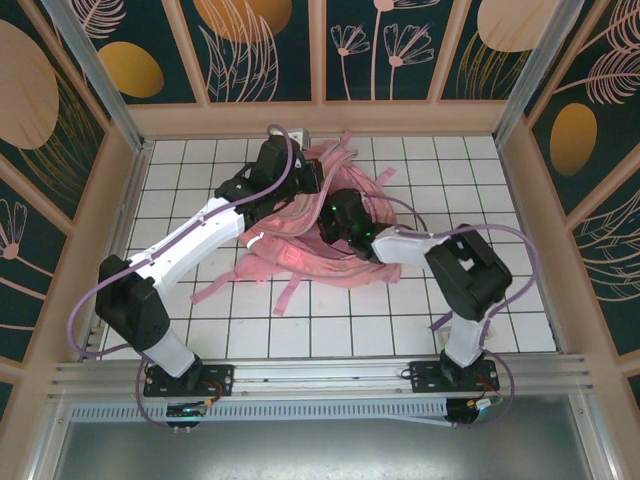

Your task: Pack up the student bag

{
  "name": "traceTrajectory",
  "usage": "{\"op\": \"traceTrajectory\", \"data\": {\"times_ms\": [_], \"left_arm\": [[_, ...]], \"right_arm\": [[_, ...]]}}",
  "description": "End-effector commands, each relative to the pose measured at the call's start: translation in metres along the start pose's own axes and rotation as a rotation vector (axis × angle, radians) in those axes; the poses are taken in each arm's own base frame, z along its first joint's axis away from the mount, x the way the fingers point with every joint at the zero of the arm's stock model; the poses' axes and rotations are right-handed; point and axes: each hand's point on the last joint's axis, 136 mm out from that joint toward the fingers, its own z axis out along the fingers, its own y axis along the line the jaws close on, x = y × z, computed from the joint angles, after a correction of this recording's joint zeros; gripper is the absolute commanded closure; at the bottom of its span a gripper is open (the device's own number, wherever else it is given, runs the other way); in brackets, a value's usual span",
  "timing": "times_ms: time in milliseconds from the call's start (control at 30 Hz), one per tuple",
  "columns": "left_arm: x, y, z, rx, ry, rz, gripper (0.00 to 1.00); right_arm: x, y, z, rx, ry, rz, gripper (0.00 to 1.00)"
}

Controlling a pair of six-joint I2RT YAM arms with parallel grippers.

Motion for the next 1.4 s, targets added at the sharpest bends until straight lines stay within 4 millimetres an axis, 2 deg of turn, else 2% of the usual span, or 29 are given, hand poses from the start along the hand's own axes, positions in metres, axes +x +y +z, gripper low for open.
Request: {"op": "traceTrajectory", "data": {"times_ms": [0,67,133,233,333,400,467,667,733,767,833,900,967,1067,1200,1367], "left_arm": [[-0.049,-0.023,-0.029,0.098,-0.172,-0.035,1.00],[-0.049,-0.022,-0.029,0.098,-0.171,-0.034,1.00],[-0.050,-0.023,-0.030,0.099,-0.173,-0.034,1.00],[-0.049,-0.022,-0.031,0.098,-0.167,-0.030,1.00],[-0.049,-0.020,-0.032,0.090,-0.167,-0.027,1.00],[-0.048,-0.020,-0.031,0.091,-0.164,-0.030,1.00],[-0.047,-0.020,-0.030,0.094,-0.159,-0.033,1.00],[-0.044,-0.020,-0.029,0.098,-0.147,-0.038,1.00],[-0.043,-0.020,-0.029,0.099,-0.145,-0.042,1.00],[-0.042,-0.019,-0.028,0.101,-0.143,-0.044,1.00],[-0.040,-0.020,-0.027,0.106,-0.137,-0.052,1.00],[-0.038,-0.020,-0.027,0.110,-0.132,-0.057,1.00],[-0.037,-0.018,-0.027,0.106,-0.132,-0.060,1.00],[-0.034,-0.015,-0.025,0.103,-0.133,-0.066,1.00],[-0.032,-0.014,-0.023,0.105,-0.129,-0.076,1.00],[-0.030,-0.014,-0.022,0.109,-0.126,-0.082,1.00]], "right_arm": [[0.020,-0.010,-0.025,0.041,0.207,-0.206,0.37],[0.011,-0.022,-0.034,0.100,0.231,-0.304,0.37],[0.012,-0.029,-0.041,0.107,0.312,-0.388,0.37],[0.015,-0.037,-0.050,0.093,0.407,-0.466,0.45],[-0.022,-0.044,-0.050,0.169,0.321,-0.547,0.49],[-0.036,-0.045,-0.042,0.202,0.285,-0.603,0.49],[-0.041,-0.043,-0.028,0.179,0.273,-0.641,0.49],[-0.037,-0.043,0.017,0.149,0.293,-0.632,0.54],[-0.039,-0.049,0.030,0.167,0.270,-0.621,0.54],[-0.039,-0.051,0.036,0.176,0.256,-0.620,0.60],[-0.036,-0.050,0.045,0.171,0.258,-0.588,0.88],[-0.016,-0.032,0.047,0.079,0.291,-0.512,1.00],[-0.007,-0.010,0.037,-0.007,0.254,-0.377,1.00],[-0.011,0.004,0.028,-0.023,0.158,-0.209,1.00],[-0.025,0.009,0.025,-0.060,0.046,-0.015,1.00],[-0.038,0.010,0.027,-0.069,-0.098,0.039,1.00]]}}
